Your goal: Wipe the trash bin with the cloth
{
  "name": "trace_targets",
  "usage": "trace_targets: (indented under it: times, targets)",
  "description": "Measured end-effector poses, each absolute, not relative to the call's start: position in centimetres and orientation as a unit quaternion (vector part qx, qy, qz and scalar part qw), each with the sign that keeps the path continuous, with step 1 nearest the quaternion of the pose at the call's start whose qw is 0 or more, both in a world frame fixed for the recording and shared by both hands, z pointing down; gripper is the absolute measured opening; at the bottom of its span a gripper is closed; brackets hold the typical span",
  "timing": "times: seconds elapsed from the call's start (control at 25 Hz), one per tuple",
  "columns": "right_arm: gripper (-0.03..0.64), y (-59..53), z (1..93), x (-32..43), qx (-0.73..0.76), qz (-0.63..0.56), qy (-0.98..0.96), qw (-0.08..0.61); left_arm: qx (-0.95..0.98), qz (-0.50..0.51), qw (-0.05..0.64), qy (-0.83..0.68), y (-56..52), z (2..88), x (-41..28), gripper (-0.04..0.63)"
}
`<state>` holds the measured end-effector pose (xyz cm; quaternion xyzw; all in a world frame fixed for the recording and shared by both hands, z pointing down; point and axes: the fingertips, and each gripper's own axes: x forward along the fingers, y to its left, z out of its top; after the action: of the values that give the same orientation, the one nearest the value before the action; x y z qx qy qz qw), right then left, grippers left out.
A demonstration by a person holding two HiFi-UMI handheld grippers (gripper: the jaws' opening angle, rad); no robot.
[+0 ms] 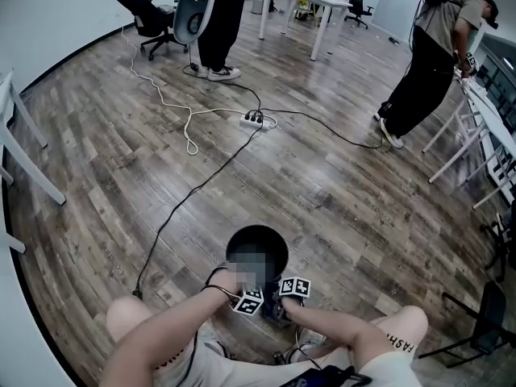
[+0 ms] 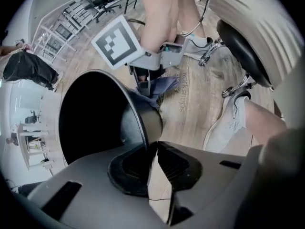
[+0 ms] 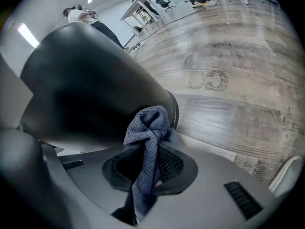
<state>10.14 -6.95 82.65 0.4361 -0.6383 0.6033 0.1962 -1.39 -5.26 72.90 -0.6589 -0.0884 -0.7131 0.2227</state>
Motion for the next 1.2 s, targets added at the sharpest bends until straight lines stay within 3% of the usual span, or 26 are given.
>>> trace_targets:
  times: [0.4,0.68,0.8,0.92,1.0,1.2]
  targets:
    - [0.061,-7.8,89.6,11.1,0.449,0.657,-0.582,0.169,-0.666,-0.703,0.226,-0.104,-4.7,73.5,-0.5,0.055]
    - [0.061,-5.9,89.3,11.1,0.439,0.663,-0.572,0.202,-0.683,-0.694,0.207,-0.096,-3.3,74.8,-0.1,0.045]
    - [0.061,-6.5,86.3,11.7,0.422,0.642,-0.595,0.234,-0.694,-0.688,0.201,-0.072,-5.1,73.8,0.1,0.054]
    - [0.061,-5.5,81.8,11.7,0.405,0.623,-0.617,0.259,-0.689,-0.697,0.187,-0.063,-5.3,72.6,-1.4,0.114]
    - [0.061,-5.1,78.8,11.5,0.394,0.618,-0.631,0.257,-0.687,-0.702,0.179,-0.060,-5.5,72.5,-2.3,0.149]
    - [0.061,-3.8,72.0,10.9,0.385,0.623,-0.645,0.217,-0.671,-0.713,0.197,-0.053,-6.0,72.6,-2.8,0.153]
